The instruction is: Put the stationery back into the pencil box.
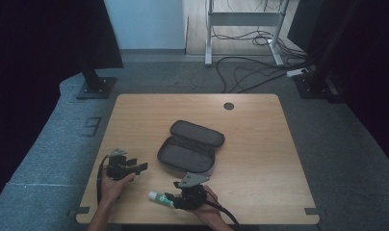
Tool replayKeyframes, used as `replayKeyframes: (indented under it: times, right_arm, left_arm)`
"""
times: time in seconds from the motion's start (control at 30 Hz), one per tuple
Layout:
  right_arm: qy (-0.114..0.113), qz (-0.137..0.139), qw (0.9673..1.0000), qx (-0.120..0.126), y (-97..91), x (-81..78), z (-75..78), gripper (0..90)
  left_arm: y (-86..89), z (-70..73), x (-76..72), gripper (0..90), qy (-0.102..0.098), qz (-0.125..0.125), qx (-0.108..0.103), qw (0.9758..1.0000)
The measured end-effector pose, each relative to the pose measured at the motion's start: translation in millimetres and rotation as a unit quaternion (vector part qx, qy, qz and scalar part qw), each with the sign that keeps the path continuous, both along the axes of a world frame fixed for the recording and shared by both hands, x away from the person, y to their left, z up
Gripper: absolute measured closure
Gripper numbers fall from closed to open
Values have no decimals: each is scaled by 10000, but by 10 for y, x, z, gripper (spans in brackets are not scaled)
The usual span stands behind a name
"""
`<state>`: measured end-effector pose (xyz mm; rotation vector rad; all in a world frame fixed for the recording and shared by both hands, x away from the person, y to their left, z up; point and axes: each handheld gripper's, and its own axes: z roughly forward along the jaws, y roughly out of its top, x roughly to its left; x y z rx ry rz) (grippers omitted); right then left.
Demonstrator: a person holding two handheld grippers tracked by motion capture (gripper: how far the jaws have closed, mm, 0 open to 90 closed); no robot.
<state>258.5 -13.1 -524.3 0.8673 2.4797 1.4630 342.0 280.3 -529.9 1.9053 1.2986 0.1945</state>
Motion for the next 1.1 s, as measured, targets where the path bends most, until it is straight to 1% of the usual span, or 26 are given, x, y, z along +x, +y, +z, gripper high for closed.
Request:
replayKeyframes:
  times: [0.1, 0.2, 0.47, 0.6, 0.7, 0.87, 1.03, 1.1]
  right_arm:
    - [27, 86, 10000, 13, 45, -22, -21, 469]
    - [39, 144, 9999, -26, 84, -36, -47, 469]
    - [86, 258, 9995, -157, 175, -66, -110, 473]
    - [106, 293, 9992, -264, 210, -82, -143, 476]
    - [162, 327, 9988, -337, 229, -87, -165, 491]
    - [166, 359, 9983, -433, 245, -88, -192, 510]
    - [163, 406, 9977, -510, 249, -83, -215, 549]
    - [202, 429, 9973, -561, 254, -81, -222, 573]
  left_arm:
    - [-1, -5, 1, 355, 8, -10, 12, 10000]
    - [-8, -8, 2, 354, 13, -24, 15, 10000]
    - [-3, -12, 2, 354, 26, -27, 21, 10000]
    - [-2, -16, 3, 354, 29, -18, 18, 10000]
    - [2, -17, 4, 354, 32, -16, 14, 10000]
    - [-5, -18, 1, 354, 56, -53, 12, 10000]
    - [-1, -22, 6, 354, 65, -52, -4, 10000]
    - [3, -22, 6, 354, 67, -49, -14, 10000]
